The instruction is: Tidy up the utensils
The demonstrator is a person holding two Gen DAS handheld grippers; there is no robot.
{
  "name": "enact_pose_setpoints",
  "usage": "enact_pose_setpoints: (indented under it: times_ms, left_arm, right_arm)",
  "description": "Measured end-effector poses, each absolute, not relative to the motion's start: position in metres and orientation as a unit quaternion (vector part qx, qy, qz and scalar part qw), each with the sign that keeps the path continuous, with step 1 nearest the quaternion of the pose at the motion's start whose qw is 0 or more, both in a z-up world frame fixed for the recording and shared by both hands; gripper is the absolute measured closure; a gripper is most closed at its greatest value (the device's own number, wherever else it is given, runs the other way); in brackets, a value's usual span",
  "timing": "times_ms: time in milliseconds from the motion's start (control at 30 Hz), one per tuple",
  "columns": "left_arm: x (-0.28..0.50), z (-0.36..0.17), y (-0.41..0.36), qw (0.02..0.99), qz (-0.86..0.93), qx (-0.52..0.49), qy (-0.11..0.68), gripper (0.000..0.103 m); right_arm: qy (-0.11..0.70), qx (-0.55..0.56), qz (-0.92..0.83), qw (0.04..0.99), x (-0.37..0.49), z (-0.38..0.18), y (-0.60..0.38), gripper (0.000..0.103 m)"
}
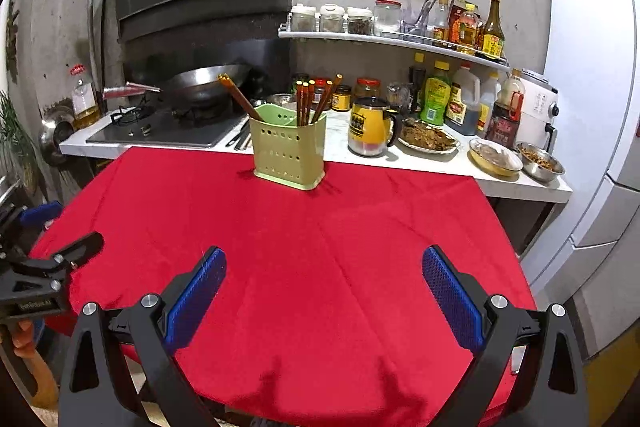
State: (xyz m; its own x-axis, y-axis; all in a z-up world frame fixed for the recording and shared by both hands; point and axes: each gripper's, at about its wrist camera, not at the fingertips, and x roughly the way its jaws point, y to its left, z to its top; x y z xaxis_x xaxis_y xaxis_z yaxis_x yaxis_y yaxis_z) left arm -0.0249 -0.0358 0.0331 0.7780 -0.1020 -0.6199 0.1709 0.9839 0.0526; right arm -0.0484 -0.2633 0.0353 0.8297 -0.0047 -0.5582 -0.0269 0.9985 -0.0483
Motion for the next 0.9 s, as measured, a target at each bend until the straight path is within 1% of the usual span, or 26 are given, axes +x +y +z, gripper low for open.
enact_pose_setpoints:
  times_ms: [200,900]
  left_arm:
    - [-0.023,0.042,-0.032,0.947,-0.057,0.050,0.313,0.006]
    - [-0.017,0.040,-0.035,0.944,-0.056,0.054,0.319,0.006]
  right_arm:
    - [0.288,-0.029,-0.005,0.957,-0.052,0.037,-0.267,0.006]
    - [0.296,-0.017,-0.010,0.955,-0.046,0.032,-0.276,0.006]
